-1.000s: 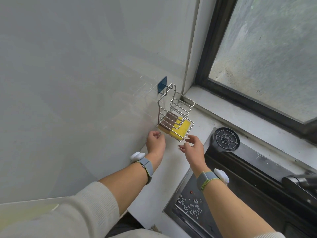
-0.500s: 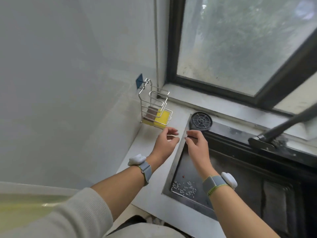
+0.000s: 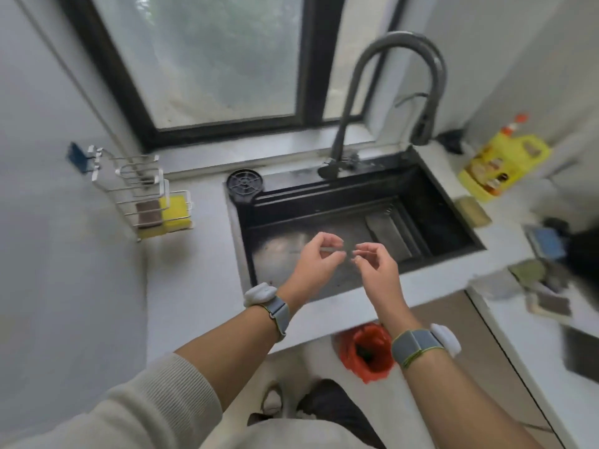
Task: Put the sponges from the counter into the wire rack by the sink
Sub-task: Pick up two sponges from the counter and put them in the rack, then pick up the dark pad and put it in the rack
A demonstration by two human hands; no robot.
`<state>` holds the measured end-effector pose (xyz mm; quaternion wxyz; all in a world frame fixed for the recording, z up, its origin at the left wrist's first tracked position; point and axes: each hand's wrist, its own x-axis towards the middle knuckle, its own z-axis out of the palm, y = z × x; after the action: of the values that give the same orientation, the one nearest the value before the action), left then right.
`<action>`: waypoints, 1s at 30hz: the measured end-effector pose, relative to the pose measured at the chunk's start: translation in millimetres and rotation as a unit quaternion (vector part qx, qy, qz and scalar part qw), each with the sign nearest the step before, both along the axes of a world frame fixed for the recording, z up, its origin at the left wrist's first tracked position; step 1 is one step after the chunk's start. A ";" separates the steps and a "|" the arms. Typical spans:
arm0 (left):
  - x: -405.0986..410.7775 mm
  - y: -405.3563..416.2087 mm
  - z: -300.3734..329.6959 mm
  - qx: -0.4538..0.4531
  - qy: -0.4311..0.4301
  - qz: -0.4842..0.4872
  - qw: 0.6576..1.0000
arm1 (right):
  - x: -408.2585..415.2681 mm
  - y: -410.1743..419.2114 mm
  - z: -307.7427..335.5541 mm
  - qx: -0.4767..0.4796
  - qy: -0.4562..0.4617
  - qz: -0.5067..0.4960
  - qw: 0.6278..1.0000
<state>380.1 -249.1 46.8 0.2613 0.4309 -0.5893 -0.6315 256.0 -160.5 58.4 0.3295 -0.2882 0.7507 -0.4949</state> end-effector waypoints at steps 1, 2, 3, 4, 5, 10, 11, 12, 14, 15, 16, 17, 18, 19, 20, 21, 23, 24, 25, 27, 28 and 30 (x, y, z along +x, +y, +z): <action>-12.6 10.1 -0.3 0.005 0.000 -0.022 1.000 | -8.5 15.8 -0.5 0.006 0.005 -0.017 1.000; -23.0 17.1 -1.4 0.012 0.002 -0.045 0.999 | -16.0 28.9 -1.2 0.011 0.006 -0.039 0.999; -42.1 28.8 -1.0 0.018 -0.002 -0.085 0.996 | -29.5 49.2 0.4 0.015 0.005 -0.074 0.997; -55.1 37.3 -2.6 0.028 -0.008 -0.115 0.993 | -38.5 62.2 1.4 0.017 0.000 -0.100 0.995; -66.3 47.4 -5.0 0.040 -0.015 -0.143 0.989 | -46.6 75.1 2.4 0.021 -0.006 -0.124 0.992; -143.4 109.2 -9.2 0.057 -0.044 -0.228 0.971 | -96.5 151.3 -11.4 0.036 -0.005 -0.237 0.971; -154.8 118.2 -12.6 0.054 -0.045 -0.241 0.968 | -103.9 162.3 -15.2 0.043 -0.003 -0.248 0.968; -180.6 135.8 -15.9 0.047 -0.050 -0.269 0.961 | -123.1 182.9 -19.1 0.051 0.001 -0.271 0.961; -217.5 159.3 -27.8 0.040 -0.076 -0.305 0.949 | -151.4 211.8 -25.9 0.062 0.008 -0.286 0.956; -236.3 170.8 -33.0 0.043 -0.085 -0.313 0.945 | -166.0 226.8 -29.2 0.067 0.008 -0.292 0.954; -253.8 182.0 -37.1 0.035 -0.098 -0.322 0.941 | -179.1 240.0 -30.4 0.069 0.007 -0.296 0.953; -269.2 192.1 -38.3 0.032 -0.105 -0.329 0.938 | -191.9 251.2 -31.6 0.076 0.010 -0.298 0.951; -284.6 202.2 -40.3 0.025 -0.110 -0.339 0.934 | -205.4 262.2 -34.2 0.080 0.009 -0.299 0.951; -313.2 221.5 -43.3 0.028 -0.114 -0.347 0.930 | -232.6 281.6 -36.9 0.093 0.006 -0.298 0.950; -320.3 226.9 -42.8 0.024 -0.118 -0.357 0.926 | -240.4 287.6 -38.0 0.097 0.002 -0.293 0.951; -336.1 236.5 -44.5 0.019 -0.124 -0.366 0.922 | -257.0 298.4 -39.9 0.104 -0.005 -0.291 0.951; -363.3 251.1 -51.2 -0.014 -0.149 -0.387 0.910 | -286.2 313.1 -40.1 0.120 -0.011 -0.298 0.947; -383.2 261.4 -56.8 -0.035 -0.170 -0.389 0.905 | -307.8 324.0 -44.5 0.134 -0.013 -0.300 0.944; -396.1 268.0 -59.0 -0.061 -0.193 -0.389 0.899 | -322.1 331.0 -46.0 0.153 -0.003 -0.304 0.940; -418.5 275.9 -63.6 -0.122 -0.242 -0.377 0.885 | -345.5 342.1 -50.2 0.189 0.020 -0.307 0.932; -431.5 278.9 -64.2 -0.151 -0.261 -0.366 0.880 | -357.7 345.8 -54.0 0.203 0.023 -0.308 0.929; -448.0 283.0 -64.3 -0.202 -0.281 -0.351 0.870 | -370.6 350.5 -58.3 0.234 0.035 -0.304 0.923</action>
<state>-68.0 34.0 -17.4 -0.0729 0.2927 -0.8650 -0.4010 -114.6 190.1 0.1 0.1953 0.0221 0.9077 -0.3708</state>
